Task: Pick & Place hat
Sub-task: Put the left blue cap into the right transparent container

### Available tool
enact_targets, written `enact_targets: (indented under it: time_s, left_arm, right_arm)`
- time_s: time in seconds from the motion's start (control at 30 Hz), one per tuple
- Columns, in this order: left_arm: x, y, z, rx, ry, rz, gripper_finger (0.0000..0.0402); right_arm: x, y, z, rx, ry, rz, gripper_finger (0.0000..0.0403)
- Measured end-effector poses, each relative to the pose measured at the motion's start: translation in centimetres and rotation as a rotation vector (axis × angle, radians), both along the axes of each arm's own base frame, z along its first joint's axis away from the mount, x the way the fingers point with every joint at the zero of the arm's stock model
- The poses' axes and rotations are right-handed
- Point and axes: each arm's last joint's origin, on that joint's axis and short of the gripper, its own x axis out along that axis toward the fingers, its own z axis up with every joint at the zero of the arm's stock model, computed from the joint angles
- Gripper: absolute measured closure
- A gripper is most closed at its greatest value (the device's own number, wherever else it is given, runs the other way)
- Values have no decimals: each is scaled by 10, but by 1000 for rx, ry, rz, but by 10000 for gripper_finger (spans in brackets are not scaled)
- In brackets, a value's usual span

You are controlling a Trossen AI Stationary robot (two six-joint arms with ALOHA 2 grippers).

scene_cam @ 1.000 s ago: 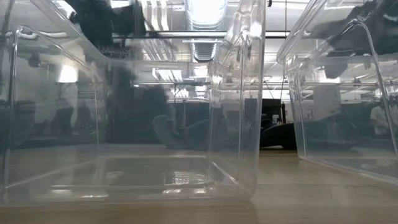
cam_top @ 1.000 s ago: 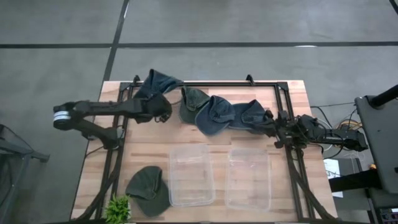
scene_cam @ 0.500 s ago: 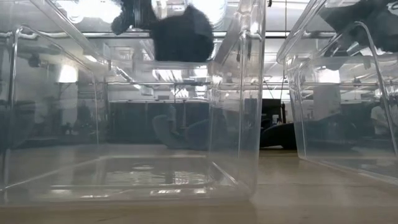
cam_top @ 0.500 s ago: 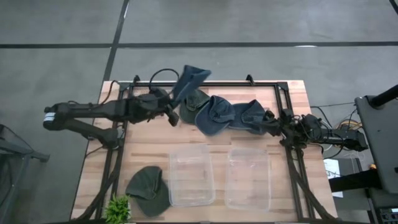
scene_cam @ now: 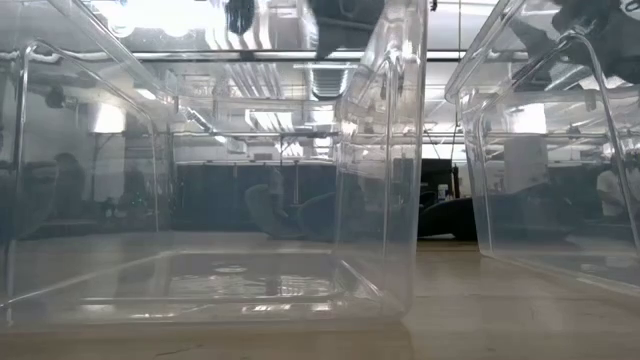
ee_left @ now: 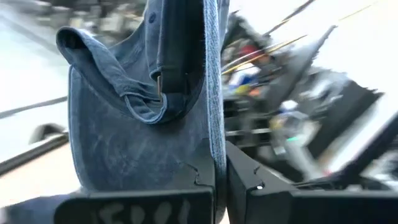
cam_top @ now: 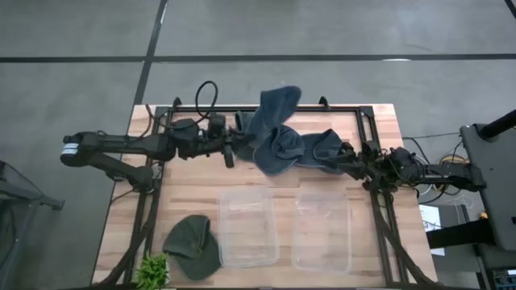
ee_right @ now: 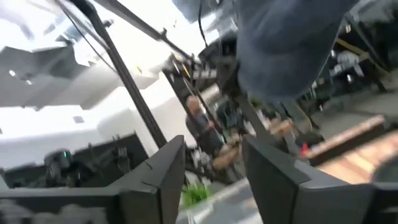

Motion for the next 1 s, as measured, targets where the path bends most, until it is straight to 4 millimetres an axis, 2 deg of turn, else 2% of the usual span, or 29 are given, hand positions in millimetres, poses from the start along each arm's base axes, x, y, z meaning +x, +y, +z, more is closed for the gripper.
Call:
enact_targets:
  time_s: [0.13,0.33,0.43,0.67,0.83,0.9,1.0]
  left_arm:
    - [14,-8,3,-12,-110,-86,395]
    - [34,-26,14,-21,-319,-252,395]
    - [49,-37,14,-5,-342,-295,395]
    - [82,-50,27,47,-374,-366,396]
    - [90,-62,52,110,-446,-461,396]
    - [87,-66,60,145,-479,-468,396]
    - [87,-69,60,158,-465,-471,396]
  right_arm:
    - [2,-2,3,0,-32,-53,225]
    - [9,-1,2,26,19,-22,225]
    - [14,2,17,1,1,28,224]
    - [30,11,70,-157,-68,128,217]
    - [54,15,76,-263,90,141,209]
    - [61,17,80,-300,75,144,206]
    - [68,21,92,-333,2,149,204]
